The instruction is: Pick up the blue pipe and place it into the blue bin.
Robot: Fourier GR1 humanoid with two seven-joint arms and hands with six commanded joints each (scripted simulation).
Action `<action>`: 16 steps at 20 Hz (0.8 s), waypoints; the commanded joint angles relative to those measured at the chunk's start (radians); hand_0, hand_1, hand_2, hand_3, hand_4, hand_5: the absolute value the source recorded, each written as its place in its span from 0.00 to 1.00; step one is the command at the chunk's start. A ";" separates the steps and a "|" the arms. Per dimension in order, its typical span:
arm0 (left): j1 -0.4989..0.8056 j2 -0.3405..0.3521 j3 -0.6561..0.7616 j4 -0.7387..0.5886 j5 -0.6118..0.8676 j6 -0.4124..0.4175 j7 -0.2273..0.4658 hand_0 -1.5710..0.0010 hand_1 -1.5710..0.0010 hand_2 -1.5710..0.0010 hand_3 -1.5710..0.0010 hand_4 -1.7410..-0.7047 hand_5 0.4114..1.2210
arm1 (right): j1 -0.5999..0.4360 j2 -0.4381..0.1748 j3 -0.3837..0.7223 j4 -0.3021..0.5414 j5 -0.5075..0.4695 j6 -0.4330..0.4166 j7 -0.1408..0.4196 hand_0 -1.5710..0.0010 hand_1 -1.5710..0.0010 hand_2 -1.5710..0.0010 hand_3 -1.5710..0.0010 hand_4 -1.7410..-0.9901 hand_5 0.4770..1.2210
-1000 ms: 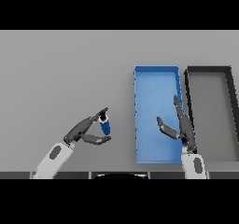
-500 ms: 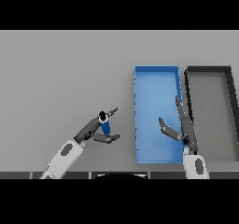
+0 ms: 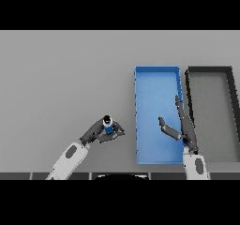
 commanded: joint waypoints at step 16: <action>-0.071 -0.065 0.026 -0.243 -0.014 -0.039 0.068 0.01 0.00 0.00 0.00 0.26 1.00 | -0.009 -0.016 -0.004 0.012 0.021 -0.005 -0.015 1.00 1.00 1.00 1.00 0.77 0.22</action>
